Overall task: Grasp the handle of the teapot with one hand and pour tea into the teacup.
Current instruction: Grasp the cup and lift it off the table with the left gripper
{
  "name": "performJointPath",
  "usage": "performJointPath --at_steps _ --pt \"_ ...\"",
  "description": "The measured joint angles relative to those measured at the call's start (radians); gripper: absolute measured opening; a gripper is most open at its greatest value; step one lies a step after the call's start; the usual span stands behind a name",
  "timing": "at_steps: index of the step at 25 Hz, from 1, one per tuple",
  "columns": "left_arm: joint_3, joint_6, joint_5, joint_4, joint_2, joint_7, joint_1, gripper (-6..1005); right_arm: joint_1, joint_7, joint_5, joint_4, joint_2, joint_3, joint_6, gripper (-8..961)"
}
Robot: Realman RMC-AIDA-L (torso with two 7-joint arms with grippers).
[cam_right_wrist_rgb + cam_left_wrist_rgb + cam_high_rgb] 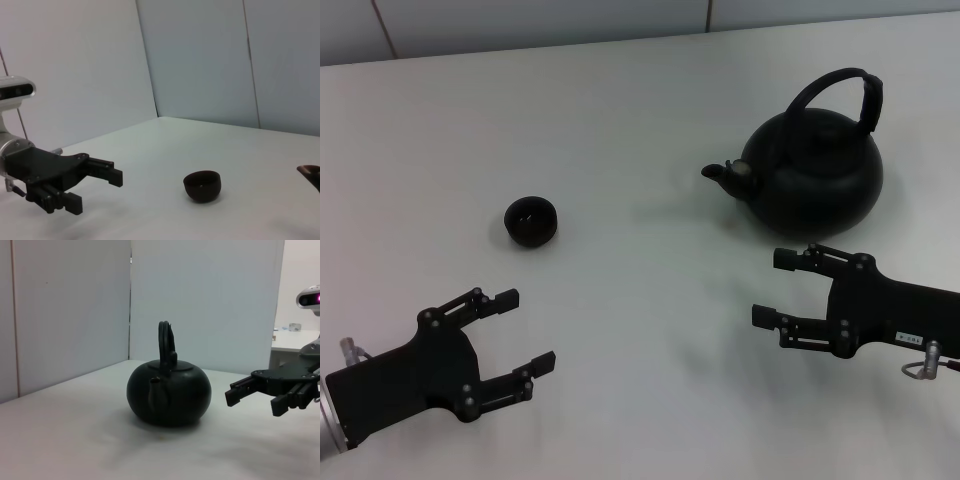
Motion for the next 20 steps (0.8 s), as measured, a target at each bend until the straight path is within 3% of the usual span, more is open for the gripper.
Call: performJointPath --at_steps 15,17,20 --pt "-0.003 -0.009 0.000 -0.002 0.000 0.000 -0.005 824 0.010 0.000 0.000 0.000 0.001 -0.009 0.006 816" --pt "-0.052 -0.103 -0.028 -0.019 -0.009 0.021 -0.023 826 0.010 0.000 0.000 0.000 0.000 -0.009 0.006 816" --pt "-0.071 -0.144 -0.062 -0.049 -0.010 0.044 -0.043 828 0.010 -0.003 0.002 0.000 0.001 -0.009 0.006 816"
